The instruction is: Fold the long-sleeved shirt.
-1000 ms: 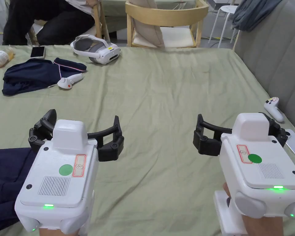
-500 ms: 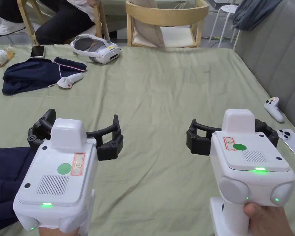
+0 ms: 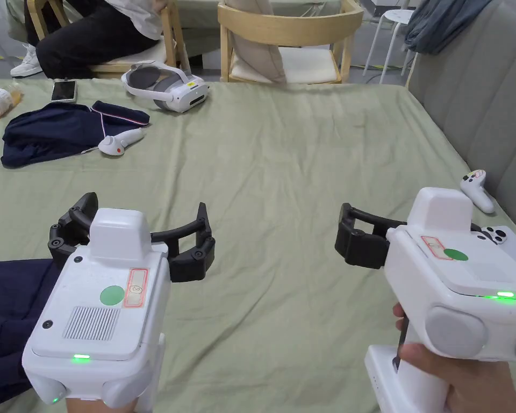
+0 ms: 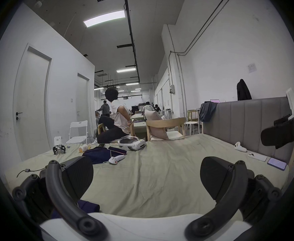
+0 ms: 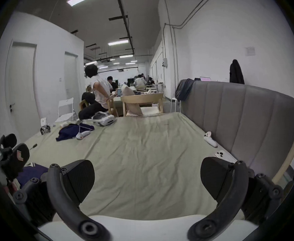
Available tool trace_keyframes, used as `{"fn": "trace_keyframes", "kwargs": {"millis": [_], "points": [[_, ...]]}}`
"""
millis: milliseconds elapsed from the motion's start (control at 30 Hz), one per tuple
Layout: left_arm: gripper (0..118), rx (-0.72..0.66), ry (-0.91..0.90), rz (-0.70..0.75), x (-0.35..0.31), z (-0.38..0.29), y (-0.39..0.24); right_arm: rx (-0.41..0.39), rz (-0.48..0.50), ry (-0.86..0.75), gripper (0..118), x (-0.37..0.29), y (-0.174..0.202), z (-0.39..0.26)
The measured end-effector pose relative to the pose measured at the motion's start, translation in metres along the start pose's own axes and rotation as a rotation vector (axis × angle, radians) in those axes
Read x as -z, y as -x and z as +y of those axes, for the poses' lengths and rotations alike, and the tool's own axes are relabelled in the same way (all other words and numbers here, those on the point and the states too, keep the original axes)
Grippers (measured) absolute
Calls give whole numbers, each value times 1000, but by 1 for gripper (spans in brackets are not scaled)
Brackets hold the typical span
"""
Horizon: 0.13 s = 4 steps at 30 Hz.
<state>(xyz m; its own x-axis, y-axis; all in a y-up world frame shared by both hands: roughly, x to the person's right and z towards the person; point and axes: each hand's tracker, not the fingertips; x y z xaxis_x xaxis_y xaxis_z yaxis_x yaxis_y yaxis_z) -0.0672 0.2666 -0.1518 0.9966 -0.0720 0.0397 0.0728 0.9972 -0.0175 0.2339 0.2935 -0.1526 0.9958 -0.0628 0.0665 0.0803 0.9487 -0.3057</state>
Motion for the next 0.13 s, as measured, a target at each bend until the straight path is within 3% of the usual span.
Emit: {"fn": "trace_keyframes", "kwargs": {"millis": [133], "points": [[111,-2,2,-3,1,0,0,-67,-39,-92,118,-3,-4,-6]]}}
